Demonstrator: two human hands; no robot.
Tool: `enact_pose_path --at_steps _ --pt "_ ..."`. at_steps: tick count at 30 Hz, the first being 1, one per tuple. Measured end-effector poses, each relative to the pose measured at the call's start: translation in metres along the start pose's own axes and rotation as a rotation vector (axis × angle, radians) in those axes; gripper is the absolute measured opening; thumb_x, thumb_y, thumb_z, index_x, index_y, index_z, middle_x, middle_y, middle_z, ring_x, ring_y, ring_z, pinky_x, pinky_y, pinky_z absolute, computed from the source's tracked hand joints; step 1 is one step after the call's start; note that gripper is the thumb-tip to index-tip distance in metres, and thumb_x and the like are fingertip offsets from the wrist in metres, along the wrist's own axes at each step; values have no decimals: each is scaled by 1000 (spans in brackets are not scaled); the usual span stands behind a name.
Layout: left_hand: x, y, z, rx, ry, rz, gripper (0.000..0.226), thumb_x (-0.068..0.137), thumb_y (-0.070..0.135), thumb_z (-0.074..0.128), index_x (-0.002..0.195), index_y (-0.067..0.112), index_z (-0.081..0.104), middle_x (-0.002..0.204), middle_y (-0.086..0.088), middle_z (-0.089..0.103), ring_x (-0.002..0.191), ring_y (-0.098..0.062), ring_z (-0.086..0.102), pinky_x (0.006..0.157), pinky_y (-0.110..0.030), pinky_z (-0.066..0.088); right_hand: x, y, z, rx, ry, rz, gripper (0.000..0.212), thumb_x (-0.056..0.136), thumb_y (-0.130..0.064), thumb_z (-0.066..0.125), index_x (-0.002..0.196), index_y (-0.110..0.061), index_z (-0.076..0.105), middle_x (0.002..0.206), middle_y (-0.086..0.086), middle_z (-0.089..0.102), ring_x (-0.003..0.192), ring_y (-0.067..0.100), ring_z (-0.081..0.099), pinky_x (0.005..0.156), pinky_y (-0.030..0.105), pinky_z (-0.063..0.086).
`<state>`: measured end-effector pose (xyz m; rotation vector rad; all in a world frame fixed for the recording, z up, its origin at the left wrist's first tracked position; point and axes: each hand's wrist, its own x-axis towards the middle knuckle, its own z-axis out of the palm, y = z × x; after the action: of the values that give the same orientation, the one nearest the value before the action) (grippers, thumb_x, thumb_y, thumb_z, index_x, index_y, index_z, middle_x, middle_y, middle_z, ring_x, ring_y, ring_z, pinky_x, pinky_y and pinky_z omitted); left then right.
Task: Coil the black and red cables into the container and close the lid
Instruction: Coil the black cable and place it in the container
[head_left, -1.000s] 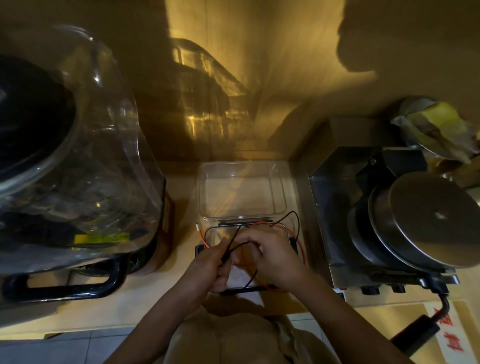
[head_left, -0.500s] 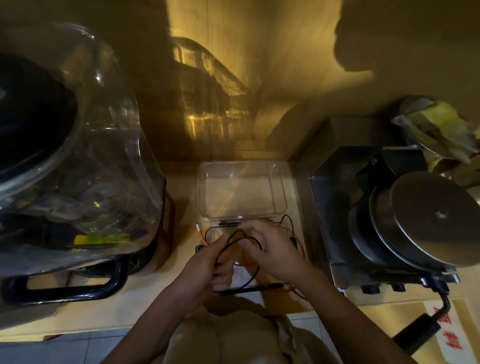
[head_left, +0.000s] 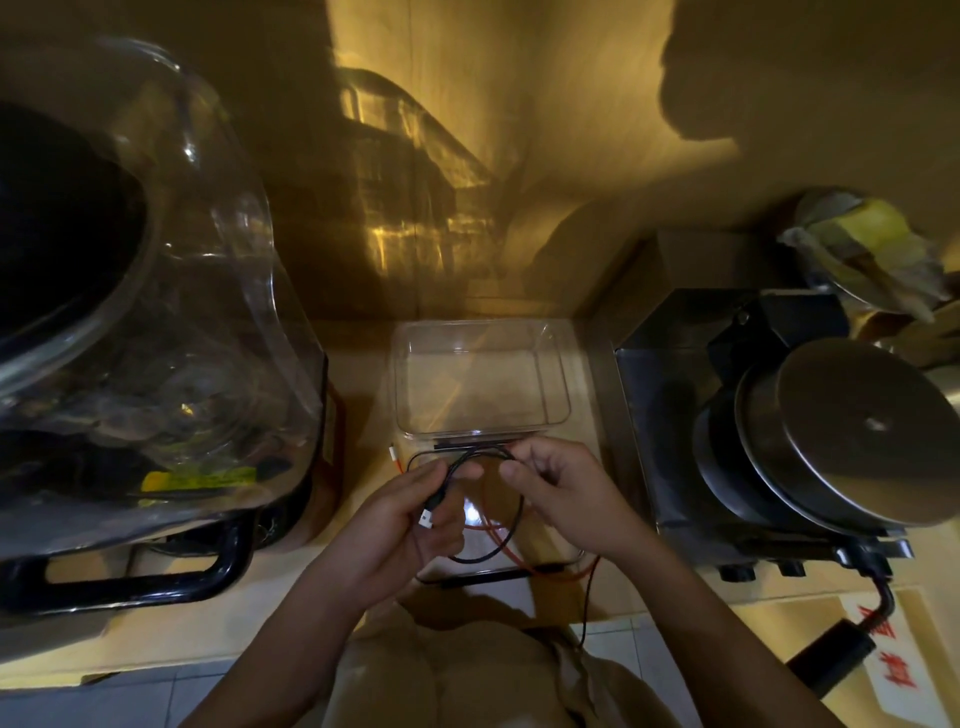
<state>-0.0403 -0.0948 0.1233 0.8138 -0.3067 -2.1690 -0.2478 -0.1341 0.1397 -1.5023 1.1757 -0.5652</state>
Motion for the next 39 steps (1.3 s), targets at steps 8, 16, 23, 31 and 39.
enact_pose_path --at_steps 8,16,23,31,39 --pt "5 13 9 143 -50 -179 40 96 40 44 94 10 71 54 2 35 39 -7 30 38 -18 28 -1 -3 2 -100 -41 -45 17 96 -13 63 79 -14 68 66 19 56 60 29 50 61 50 46" --pt "5 10 10 129 -39 -149 41 99 42 41 80 14 65 49 8 28 35 -3 23 38 -20 14 -5 -8 3 -45 -1 -86 12 95 -11 64 91 -2 71 70 27 58 67 43 55 67 61 48" --pt "3 4 9 86 -33 -96 32 103 28 39 85 10 58 52 5 29 39 -5 22 39 -20 18 -6 -5 5 -26 37 -79 9 94 -14 66 92 -7 72 75 29 62 73 46 60 70 62 49" --pt "5 -2 11 129 -67 -88 30 104 27 38 87 11 58 56 4 30 44 -7 23 43 -22 19 -7 -5 4 -124 44 -73 15 93 -14 66 80 -12 72 61 6 57 59 21 51 60 39 44" --pt "10 1 8 -196 -143 -62 30 95 36 51 89 11 65 50 8 20 38 -6 16 36 -19 18 -4 -1 4 -62 76 -94 24 99 -21 57 107 -5 74 89 32 67 87 46 64 80 62 49"
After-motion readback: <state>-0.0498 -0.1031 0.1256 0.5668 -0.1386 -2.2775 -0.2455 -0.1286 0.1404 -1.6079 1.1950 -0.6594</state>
